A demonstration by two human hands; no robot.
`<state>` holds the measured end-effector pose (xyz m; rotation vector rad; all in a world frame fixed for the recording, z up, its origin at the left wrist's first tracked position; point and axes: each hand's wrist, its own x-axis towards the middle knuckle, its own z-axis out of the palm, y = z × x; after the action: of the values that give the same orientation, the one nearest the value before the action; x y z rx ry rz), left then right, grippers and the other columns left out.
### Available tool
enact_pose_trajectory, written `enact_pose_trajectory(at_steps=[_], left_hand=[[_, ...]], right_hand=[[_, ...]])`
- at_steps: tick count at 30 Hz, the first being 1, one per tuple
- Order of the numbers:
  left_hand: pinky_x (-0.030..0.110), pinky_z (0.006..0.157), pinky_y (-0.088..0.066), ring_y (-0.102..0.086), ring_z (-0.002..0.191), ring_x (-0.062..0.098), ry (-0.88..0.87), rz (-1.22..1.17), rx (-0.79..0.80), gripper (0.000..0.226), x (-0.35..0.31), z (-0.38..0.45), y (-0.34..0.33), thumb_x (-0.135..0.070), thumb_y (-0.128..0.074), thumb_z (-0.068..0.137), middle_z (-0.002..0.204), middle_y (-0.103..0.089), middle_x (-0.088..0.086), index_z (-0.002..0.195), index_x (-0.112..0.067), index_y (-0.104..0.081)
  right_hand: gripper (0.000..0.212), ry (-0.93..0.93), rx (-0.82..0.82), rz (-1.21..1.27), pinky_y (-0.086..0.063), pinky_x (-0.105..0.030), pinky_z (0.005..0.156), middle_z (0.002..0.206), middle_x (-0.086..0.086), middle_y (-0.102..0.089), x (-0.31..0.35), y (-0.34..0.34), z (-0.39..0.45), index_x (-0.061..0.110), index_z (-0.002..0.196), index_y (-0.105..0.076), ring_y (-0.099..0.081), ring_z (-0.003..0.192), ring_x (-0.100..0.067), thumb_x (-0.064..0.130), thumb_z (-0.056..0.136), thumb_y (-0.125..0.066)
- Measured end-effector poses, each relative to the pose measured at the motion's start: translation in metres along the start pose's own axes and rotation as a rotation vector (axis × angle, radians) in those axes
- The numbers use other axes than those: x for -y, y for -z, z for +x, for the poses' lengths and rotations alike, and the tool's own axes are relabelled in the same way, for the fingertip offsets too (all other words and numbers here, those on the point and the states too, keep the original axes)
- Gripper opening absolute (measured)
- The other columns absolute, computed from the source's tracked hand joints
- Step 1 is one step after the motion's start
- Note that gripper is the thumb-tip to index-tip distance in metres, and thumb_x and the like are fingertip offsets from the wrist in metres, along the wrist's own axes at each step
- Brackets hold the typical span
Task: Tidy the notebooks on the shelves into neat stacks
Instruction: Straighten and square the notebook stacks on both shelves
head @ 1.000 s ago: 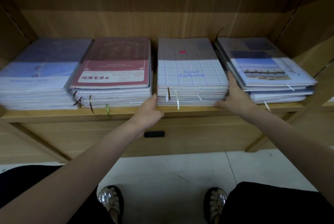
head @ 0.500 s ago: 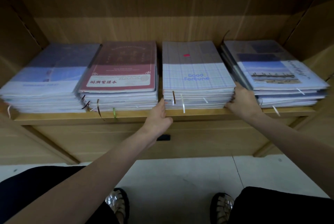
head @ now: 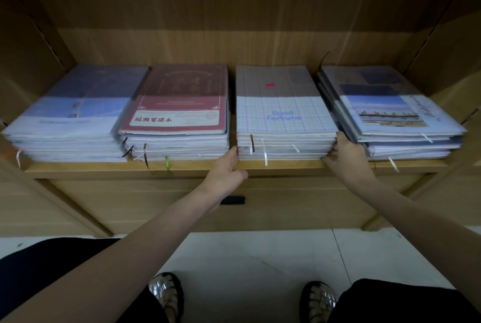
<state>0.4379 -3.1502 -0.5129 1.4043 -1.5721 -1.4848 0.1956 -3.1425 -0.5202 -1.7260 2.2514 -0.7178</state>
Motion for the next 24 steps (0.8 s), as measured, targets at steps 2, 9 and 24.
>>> enact_pose_trajectory(at_steps=[2,9,24], left_hand=[[0.023,0.109,-0.022,-0.023,0.141,0.013,0.008,-0.002,0.011,0.074,-0.001,0.0,0.001,0.012,-0.048,0.087,0.152,-0.026,-0.001,0.148,-0.015,-0.017],[0.03,0.115,-0.022,-0.02,0.142,0.015,0.008,0.002,0.03,0.077,-0.004,-0.003,-0.001,0.014,-0.048,0.086,0.154,-0.021,-0.001,0.149,-0.016,-0.013],[0.02,0.103,-0.03,-0.027,0.134,0.005,-0.072,-0.022,0.052,0.088,-0.012,-0.001,-0.001,0.015,-0.048,0.086,0.136,-0.036,-0.022,0.148,-0.03,-0.005]], right_hand=[[0.029,0.003,-0.029,-0.027,-0.052,-0.044,0.086,0.099,-0.019,-0.066,-0.001,-0.003,0.0,-0.002,0.108,-0.049,-0.064,0.096,-0.032,0.002,0.084,-0.064],[0.021,-0.054,-0.045,-0.071,-0.051,-0.045,0.085,0.097,-0.02,-0.064,0.002,-0.003,0.004,-0.003,0.103,-0.053,-0.062,0.095,-0.034,0.003,0.086,-0.063],[0.088,-0.082,0.177,0.545,-0.039,-0.045,0.106,0.131,0.001,-0.052,0.01,0.015,0.003,0.026,0.146,-0.019,-0.049,0.121,-0.02,0.016,0.078,-0.074]])
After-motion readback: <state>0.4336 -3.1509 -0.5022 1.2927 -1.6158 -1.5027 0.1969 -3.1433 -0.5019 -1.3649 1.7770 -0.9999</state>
